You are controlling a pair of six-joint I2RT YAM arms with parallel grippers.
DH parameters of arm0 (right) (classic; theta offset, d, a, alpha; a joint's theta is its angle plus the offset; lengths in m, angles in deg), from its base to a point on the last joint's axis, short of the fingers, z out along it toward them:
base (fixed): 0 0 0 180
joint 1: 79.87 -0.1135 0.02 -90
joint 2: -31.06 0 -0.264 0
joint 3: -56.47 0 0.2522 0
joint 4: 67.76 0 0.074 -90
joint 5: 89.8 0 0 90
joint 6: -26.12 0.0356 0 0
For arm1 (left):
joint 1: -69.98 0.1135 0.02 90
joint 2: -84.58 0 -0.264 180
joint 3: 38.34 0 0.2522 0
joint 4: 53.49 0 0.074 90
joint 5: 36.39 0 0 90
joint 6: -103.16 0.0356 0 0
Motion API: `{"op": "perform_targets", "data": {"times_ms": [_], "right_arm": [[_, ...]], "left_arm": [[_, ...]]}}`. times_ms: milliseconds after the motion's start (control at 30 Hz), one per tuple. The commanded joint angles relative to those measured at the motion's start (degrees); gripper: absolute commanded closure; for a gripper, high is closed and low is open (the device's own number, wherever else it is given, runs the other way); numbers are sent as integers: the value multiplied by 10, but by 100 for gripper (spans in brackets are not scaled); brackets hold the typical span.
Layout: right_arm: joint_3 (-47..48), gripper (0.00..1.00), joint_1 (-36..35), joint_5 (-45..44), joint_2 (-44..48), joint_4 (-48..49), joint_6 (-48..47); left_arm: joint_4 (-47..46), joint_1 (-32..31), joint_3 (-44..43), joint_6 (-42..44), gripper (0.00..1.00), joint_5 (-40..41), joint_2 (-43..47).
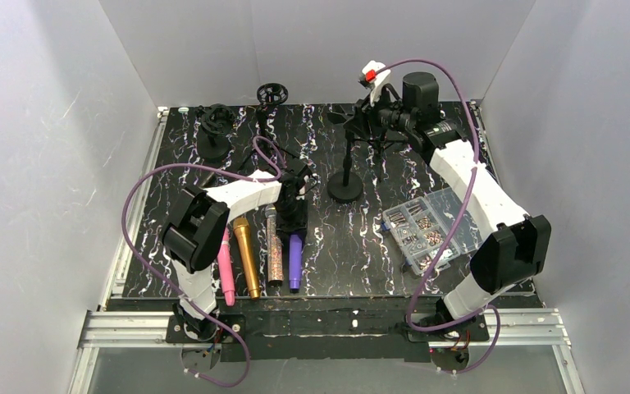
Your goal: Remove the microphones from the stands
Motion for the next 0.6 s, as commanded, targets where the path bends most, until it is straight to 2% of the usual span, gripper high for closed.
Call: {"op": "perform_targets", "data": {"times_ms": [0,167,567], "right_arm": [[-3,99,3,13,38,54,-4],[-10,99,3,12,42,56,-7],[-19,99,7,17,47,57,-8]], "left_arm": [[78,-7,-10,-5,65,15,-3],[87,-9,-9,-9,60,23,-5],[104,-20,-7,-13,56,44,-6]]}}
